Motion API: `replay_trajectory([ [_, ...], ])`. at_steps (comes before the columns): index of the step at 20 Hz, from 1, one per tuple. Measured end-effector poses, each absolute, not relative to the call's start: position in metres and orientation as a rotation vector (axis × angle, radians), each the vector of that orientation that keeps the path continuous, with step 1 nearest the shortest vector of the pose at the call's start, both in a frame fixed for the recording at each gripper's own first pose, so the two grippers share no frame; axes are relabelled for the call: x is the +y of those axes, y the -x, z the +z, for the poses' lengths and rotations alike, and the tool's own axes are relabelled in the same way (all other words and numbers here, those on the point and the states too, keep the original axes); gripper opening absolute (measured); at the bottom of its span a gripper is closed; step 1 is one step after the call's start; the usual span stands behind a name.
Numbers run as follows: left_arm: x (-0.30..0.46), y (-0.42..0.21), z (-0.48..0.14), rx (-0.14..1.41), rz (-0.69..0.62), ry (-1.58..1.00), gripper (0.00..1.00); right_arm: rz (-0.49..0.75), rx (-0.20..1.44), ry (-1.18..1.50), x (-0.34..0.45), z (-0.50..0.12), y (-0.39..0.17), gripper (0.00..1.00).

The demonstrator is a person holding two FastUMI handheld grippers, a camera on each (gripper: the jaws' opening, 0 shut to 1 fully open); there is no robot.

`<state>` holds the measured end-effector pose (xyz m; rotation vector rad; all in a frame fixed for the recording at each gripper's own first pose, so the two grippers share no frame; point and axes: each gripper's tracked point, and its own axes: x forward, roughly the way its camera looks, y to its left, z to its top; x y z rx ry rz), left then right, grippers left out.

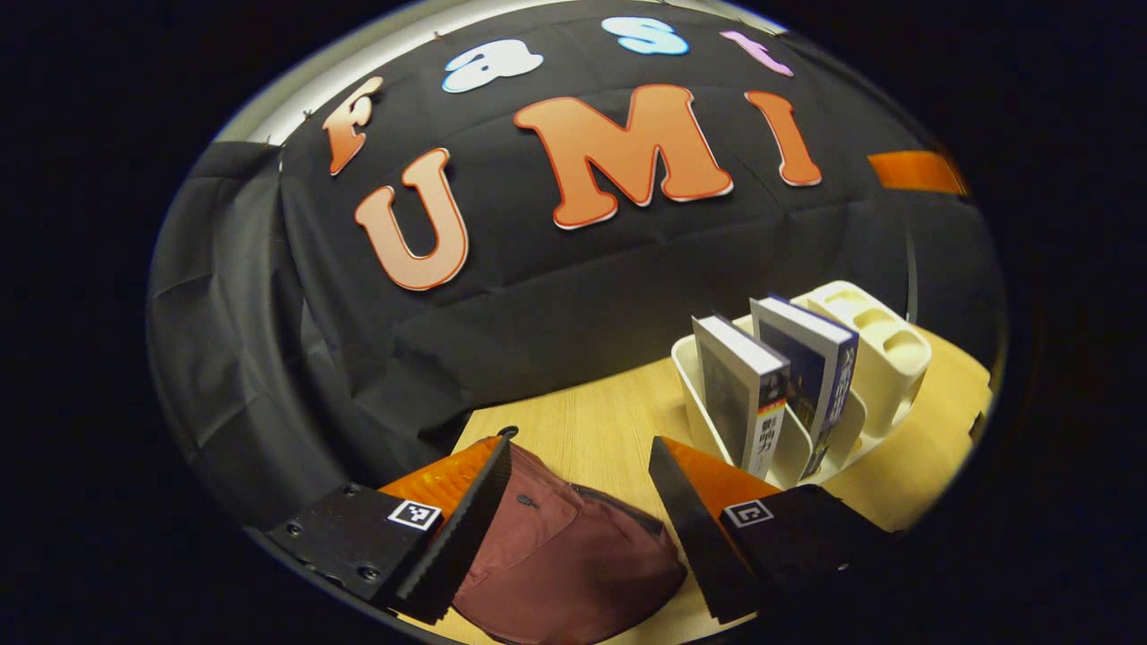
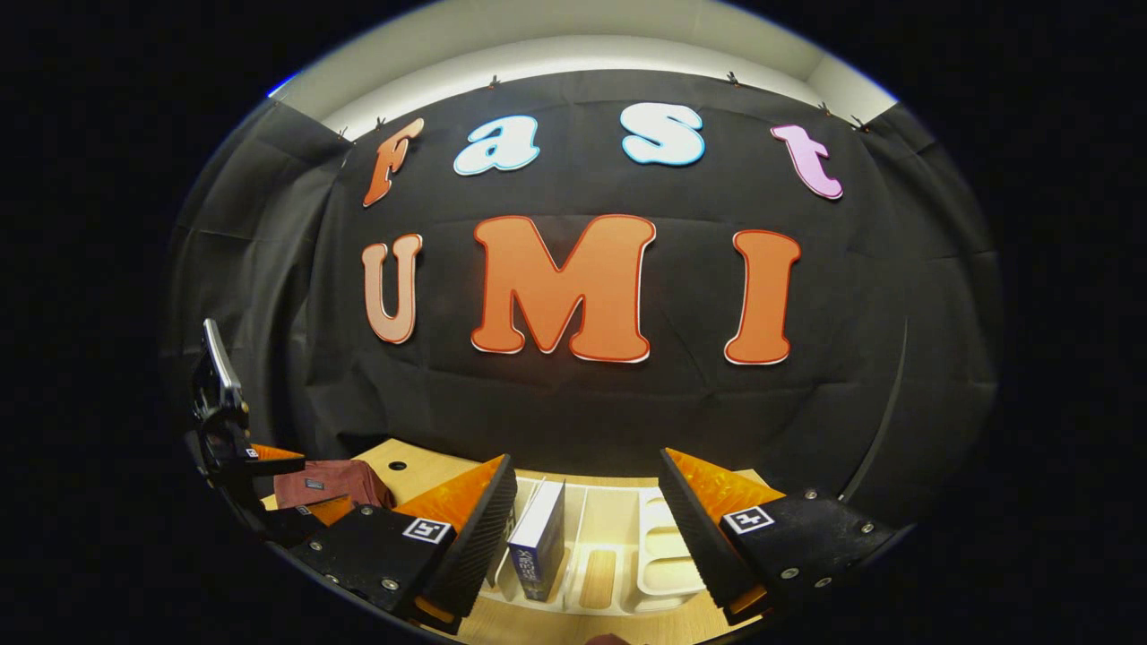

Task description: Open the schoolbag, grab two books from the bookshelf and put them into the schoolbag.

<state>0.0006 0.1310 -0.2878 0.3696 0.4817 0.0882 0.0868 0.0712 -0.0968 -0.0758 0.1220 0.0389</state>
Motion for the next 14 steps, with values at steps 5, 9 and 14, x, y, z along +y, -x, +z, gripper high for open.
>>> replay_trajectory([
  [5, 0.124, 0.023, -0.356, 0.607, 0.026, -0.56, 0.98, 0.005, 0.174, 0.086, 0.049, -0.118, -0.097, 0.94],
  [9, 0.12, 0.045, -0.404, 0.713, 0.005, -0.63, 0.98, -0.017, 0.199, 0.101, 0.033, -0.129, -0.102, 0.94],
  [14, 0.126, 0.067, -0.447, 0.82, -0.001, -0.689, 0.98, -0.04, 0.217, 0.111, 0.018, -0.138, -0.106, 0.94],
])
